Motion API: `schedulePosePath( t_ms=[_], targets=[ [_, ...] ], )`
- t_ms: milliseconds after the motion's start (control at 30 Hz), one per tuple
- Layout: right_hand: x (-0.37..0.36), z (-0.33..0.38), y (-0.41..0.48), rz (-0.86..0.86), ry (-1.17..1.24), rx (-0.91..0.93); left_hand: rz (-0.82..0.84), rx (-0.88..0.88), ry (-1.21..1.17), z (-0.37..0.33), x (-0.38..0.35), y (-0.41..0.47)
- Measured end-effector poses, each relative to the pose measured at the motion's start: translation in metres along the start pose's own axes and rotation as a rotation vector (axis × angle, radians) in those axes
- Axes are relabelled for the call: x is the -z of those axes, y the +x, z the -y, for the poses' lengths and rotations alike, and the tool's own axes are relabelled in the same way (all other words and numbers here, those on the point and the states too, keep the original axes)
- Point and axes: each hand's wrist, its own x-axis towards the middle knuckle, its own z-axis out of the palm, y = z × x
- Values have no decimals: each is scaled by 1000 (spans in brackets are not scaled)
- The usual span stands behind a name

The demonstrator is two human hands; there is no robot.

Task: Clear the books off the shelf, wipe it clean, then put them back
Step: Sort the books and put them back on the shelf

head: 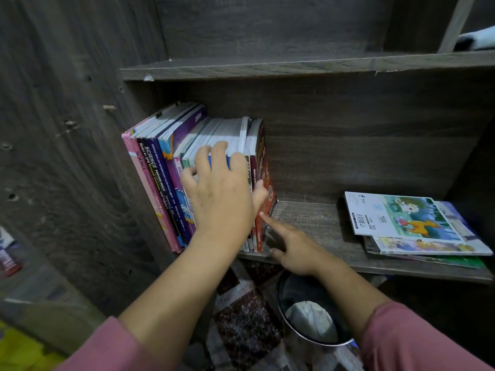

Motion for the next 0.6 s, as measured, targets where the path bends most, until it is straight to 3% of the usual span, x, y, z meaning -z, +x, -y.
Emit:
schedulePosePath(
  t_ms=[167, 400, 467, 600],
  targets=[
    [-4, -1, 3, -5, -22, -18, 193, 150, -265, -6, 11, -3],
    [-8, -2, 8, -27, 10, -32, 592, 259, -119, -12, 30, 5],
    [-7, -4, 9, -24, 47, -38, 578, 281, -147, -14, 24, -3],
    [-2, -5, 6, -9, 79, -45, 505, 159, -122, -7, 20, -3]
  ],
)
